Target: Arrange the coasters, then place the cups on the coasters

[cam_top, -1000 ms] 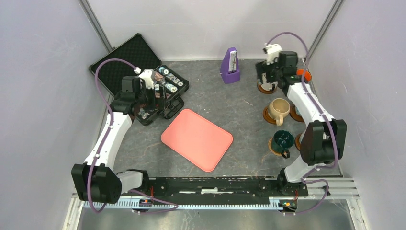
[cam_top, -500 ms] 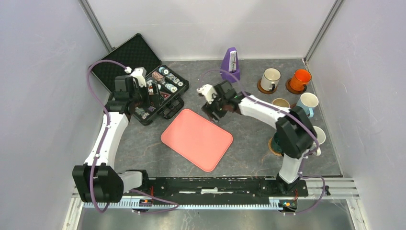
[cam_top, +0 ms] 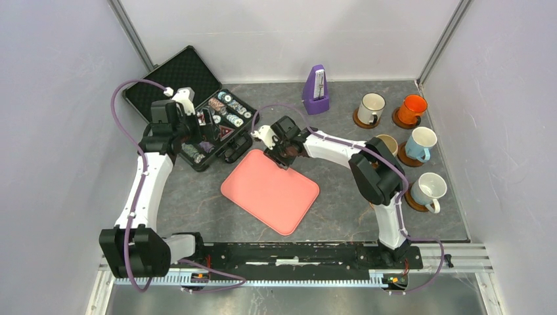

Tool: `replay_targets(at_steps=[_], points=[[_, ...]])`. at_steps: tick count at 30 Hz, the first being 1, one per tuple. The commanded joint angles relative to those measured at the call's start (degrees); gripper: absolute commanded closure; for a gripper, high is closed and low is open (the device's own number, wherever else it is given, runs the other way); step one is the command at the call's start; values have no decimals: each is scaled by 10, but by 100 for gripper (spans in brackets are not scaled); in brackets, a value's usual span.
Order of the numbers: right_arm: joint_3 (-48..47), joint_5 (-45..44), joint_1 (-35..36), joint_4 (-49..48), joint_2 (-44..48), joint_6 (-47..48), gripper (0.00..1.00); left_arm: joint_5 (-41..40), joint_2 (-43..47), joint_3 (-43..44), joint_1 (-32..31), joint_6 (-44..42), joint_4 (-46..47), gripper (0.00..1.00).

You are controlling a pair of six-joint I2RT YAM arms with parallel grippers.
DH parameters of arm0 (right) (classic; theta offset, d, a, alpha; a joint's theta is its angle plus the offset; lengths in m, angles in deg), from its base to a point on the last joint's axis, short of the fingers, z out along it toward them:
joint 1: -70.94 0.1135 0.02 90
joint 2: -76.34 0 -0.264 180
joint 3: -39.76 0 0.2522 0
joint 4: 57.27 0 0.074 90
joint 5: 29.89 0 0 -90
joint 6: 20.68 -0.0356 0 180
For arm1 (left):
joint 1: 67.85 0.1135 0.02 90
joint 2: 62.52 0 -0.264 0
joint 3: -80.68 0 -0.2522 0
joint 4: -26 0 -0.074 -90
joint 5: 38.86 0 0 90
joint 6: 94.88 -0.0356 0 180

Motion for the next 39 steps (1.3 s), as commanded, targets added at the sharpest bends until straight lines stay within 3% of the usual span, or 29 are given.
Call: replay_targets(at_steps=[1, 6, 12, 16, 24, 32, 39], points=[[-31, -12, -2, 16, -20, 3, 57, 11, 9, 16, 2, 0, 18, 0], [6, -9, -3, 20, -10, 5, 68, 13, 6, 13, 2, 0, 22, 0], [50, -2, -22, 28, 14, -14, 100, 17, 5, 13, 2, 0, 24, 0], [111, -10, -58, 18, 63, -52, 100, 18, 5, 13, 2, 0, 24, 0], [306, -81, -145, -83, 212, -221, 100, 34, -3, 7, 2, 14, 31, 0], [288, -146, -187, -68, 214, -331, 100, 41, -14, 14, 2, 19, 30, 0], [256, -143, -234, -36, 177, -380, 100, 38, -14, 19, 2, 14, 20, 0]])
